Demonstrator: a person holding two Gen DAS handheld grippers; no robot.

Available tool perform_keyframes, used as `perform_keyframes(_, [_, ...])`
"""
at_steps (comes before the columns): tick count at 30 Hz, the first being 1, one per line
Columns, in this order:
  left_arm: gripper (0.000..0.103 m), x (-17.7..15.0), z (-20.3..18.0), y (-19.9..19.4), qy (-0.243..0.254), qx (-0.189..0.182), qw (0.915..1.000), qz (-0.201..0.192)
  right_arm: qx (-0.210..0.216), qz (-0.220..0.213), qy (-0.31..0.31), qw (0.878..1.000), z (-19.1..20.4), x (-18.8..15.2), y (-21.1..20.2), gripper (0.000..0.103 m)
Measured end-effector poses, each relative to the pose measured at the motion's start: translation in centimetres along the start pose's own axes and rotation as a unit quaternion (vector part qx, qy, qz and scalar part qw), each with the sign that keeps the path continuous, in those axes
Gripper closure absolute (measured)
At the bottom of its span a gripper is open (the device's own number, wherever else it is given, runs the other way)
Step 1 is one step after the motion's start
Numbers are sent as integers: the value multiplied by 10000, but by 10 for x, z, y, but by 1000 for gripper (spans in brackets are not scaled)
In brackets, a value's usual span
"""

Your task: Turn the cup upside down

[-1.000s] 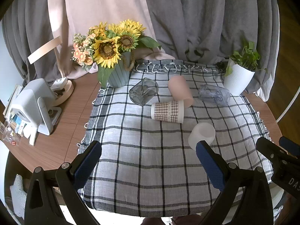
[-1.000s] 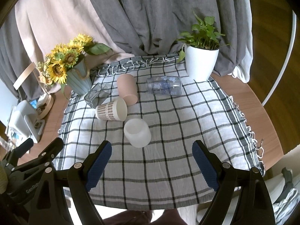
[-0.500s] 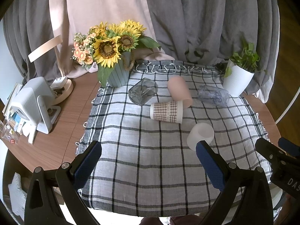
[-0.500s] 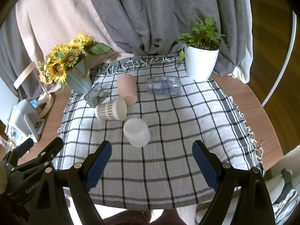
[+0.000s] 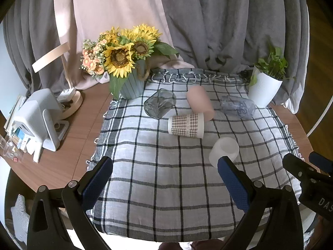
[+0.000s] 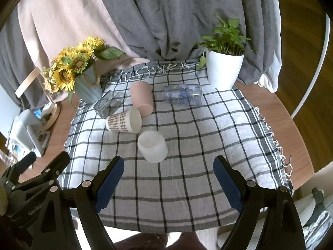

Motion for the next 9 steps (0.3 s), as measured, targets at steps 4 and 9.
perform_keyframes(4, [0,0,0,0,9,-6,10000,-3,-2,6,-7,10000,0,0,0,15])
perform_keyframes(9, [0,0,0,0,9,3,10000,-5,-1,7,-13,10000,1,0,-1,15])
Point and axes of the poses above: each gripper's, at about its wrist camera, not at the fingertips, and y roughly the way its jaws point, z to its left, x to its top, the point moved 9 cm from there along y, roughly the way its jaws point
